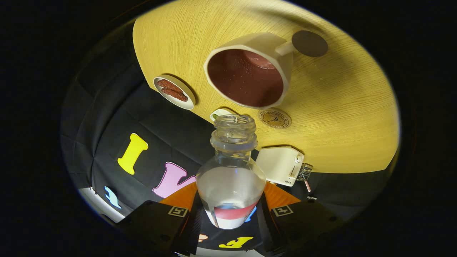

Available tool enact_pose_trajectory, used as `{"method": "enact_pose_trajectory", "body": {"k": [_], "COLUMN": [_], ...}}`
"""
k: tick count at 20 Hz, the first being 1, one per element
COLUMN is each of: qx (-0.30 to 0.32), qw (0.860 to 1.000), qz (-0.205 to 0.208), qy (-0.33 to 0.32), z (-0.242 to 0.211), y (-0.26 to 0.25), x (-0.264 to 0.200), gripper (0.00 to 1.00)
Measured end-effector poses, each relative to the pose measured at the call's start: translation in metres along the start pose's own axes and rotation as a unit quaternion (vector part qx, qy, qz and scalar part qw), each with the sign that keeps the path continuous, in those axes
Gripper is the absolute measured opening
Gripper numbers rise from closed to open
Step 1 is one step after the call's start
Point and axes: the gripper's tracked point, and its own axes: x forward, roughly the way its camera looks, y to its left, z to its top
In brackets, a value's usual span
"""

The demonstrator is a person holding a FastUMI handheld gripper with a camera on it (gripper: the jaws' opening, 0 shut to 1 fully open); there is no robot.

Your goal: Take the bottle from table, then pour the juice into the cup, finally place the bottle on the coaster

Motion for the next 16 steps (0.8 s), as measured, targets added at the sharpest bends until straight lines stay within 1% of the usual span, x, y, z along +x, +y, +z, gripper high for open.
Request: {"method": "enact_pose_trajectory", "body": {"k": [3,11,16], "qx": [0.002,0.018,0.021], "qw": [1.000,1.000,1.000], "qz": [0.001,0.019,0.018], "qy": [0.001,-0.004,-0.006], "z": [0.0000,-0.0005,0.0020], "y": [-0.0001,0.0041,0.0072], "x": [0.0001,-0.0002,0.0024], "gripper": [0.70,0.70,0.70]}}
